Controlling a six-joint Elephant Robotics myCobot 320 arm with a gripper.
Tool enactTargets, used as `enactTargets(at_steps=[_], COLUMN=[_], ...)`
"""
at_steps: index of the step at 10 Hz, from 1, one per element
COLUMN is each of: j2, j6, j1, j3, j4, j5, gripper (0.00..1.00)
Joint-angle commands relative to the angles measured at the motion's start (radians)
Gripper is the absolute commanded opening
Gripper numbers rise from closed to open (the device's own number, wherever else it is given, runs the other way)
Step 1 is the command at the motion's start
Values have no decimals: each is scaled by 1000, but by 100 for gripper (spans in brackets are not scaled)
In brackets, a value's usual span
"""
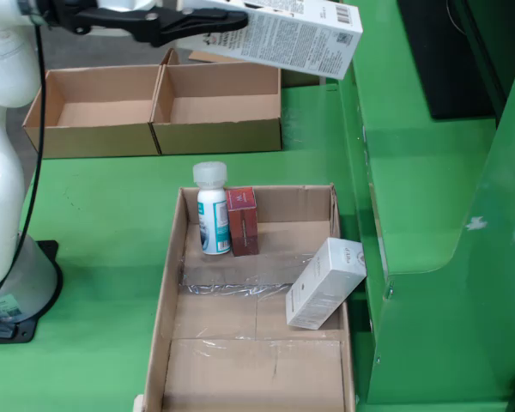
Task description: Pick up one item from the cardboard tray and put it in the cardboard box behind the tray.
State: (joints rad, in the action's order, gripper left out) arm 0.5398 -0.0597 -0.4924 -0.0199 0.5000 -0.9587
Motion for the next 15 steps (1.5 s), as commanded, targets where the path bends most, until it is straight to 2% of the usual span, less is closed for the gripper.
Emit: enactTargets(at_steps=[1,2,3,5,6,10,11,14,15], j2=[-174,-174,-198,-198,-203,-200,-198,-206,-219], j6=[68,68,103,103,161,169,182,202,228], j1=[-782,-782,-911,-911,-1043,-1115,-1185,-1229,-1312], j3=[20,20,20,20,20,20,20,20,20], j4=[-585,-585,-694,-694,-817,-877,-934,-989,-1053], j5=[18,18,-35,-35,-109,-137,-158,-178,-186], gripper=[0,0,0,0,0,0,0,0,0])
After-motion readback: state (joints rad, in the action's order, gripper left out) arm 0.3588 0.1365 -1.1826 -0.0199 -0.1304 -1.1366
